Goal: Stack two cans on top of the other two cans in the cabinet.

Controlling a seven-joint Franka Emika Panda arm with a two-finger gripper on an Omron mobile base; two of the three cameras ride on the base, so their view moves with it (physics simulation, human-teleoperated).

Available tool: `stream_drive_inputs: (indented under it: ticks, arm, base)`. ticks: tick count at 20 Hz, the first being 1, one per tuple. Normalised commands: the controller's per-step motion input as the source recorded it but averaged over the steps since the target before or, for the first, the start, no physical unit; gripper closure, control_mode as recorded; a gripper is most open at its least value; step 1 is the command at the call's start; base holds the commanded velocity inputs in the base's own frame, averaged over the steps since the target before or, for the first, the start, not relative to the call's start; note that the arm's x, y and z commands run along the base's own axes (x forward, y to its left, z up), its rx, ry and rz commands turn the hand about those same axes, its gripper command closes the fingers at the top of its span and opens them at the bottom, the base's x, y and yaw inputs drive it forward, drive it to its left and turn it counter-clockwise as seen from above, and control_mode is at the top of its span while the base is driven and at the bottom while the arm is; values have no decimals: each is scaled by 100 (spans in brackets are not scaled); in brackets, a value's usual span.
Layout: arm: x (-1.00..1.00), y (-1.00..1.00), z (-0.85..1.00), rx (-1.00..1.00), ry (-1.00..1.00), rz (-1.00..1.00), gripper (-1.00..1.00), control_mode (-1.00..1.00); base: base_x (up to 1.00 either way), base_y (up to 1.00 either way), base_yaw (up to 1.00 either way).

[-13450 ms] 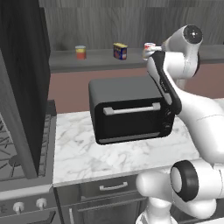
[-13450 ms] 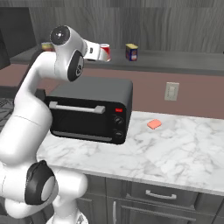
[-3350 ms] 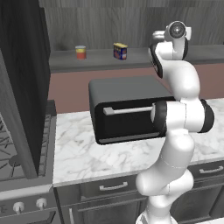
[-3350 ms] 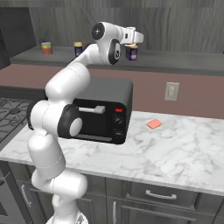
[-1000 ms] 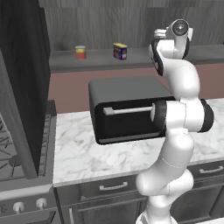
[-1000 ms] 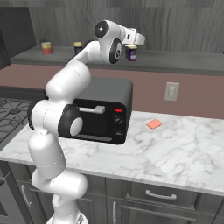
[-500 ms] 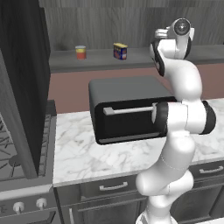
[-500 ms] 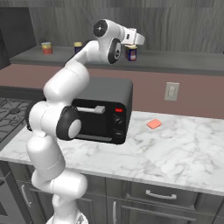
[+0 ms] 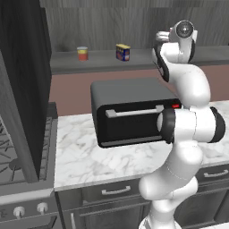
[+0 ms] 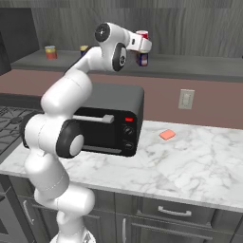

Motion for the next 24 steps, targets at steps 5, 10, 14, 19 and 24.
stream_drive_inputs:
  ticks: [5,10,14,19,24]
  arm:
    - [-9,29,-4,0,0,0,-100,-100]
    - [-22,42,0,0,0,0,-100,-100]
    - [-32,37,0,0,0,2,-100,-100]
    - [-33,36,-1,0,0,10,-100,-100]
    - [-27,32,-2,0,1,17,-100,-100]
  base:
    - [0,0,0]
    - [0,0,0]
    - [0,0,0]
    - [0,0,0]
    - [0,0,0]
